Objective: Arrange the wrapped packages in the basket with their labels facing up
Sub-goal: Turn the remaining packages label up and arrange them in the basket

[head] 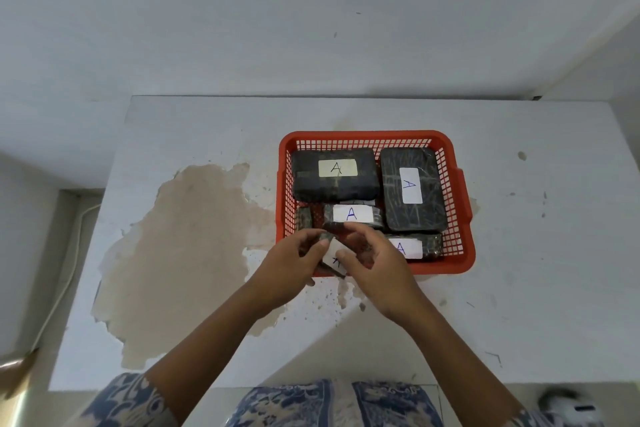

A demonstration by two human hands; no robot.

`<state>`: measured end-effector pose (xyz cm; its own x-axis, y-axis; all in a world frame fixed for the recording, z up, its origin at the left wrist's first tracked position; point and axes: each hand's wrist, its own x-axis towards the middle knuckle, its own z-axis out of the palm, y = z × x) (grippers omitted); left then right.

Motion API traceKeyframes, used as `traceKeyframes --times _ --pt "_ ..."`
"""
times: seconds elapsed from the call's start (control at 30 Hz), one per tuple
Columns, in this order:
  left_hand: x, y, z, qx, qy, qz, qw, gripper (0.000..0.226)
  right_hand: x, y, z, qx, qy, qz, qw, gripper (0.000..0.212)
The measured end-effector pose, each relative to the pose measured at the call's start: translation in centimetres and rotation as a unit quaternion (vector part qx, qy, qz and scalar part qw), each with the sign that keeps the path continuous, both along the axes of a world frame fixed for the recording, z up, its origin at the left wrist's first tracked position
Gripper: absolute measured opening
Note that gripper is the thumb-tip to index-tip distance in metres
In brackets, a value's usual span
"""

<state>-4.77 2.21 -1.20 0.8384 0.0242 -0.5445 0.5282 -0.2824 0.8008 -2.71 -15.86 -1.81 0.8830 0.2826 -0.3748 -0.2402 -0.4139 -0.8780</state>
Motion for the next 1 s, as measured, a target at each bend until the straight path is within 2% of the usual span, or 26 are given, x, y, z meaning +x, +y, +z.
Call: traceKeyframes --times 0.13,0.2,0.3,0.37,0.43,0.5,0.6,0.7,0.83,1.0 --pt "0.0 -0.1 -0.3 -0.040 0.038 0.073 0.996 0.025 -0.4 0.0 -0.4 -0.073 -0.109 0.069 0.989 0.060" --pt "0.0 -0.4 -0.3 -0.019 0.043 0.054 0.997 0.024 0.1 -0.4 -0.7 -0.105 -0.130 0.106 0.980 0.058" --pt "0.7 -0.6 -0.5 0.074 0.018 -0.006 0.997 0.033 1.7 -1.2 -1.0 -0.136 -0.157 0.145 0.967 0.055" --pt "1.9 0.0 -0.6 0.149 -0.051 0.011 0.987 0.035 3.1 -1.7 -1.3 -0.159 -0.169 0.160 0.959 0.056" --pt "3.7 1.1 -1.3 0.290 -0.159 0.037 0.943 0.042 4.4 -2.0 -1.8 -0.205 -0.165 0.179 0.948 0.059" --pt "5.2 2.3 -2.6 0.371 -0.202 0.032 0.906 0.053 5.3 -1.9 -2.1 -0.251 -0.148 0.211 0.933 0.060" --pt "6.3 2.9 -4.8 0.370 -0.171 -0.010 0.913 0.061 6.0 -1.0 -2.3 -0.306 -0.152 0.280 0.897 0.058" --pt "6.2 2.8 -6.2 0.364 -0.193 -0.004 0.911 0.056 6.3 -0.4 -2.7 -0.337 -0.166 0.311 0.873 0.061" --pt "6.2 2.8 -6.7 0.355 -0.209 0.016 0.911 0.053 6.7 -0.4 -2.8 -0.323 -0.141 0.312 0.882 0.065" --pt "6.2 2.8 -6.8 0.342 -0.214 0.020 0.915 0.055 6.9 -0.1 -3.0 -0.324 -0.139 0.305 0.885 0.048"
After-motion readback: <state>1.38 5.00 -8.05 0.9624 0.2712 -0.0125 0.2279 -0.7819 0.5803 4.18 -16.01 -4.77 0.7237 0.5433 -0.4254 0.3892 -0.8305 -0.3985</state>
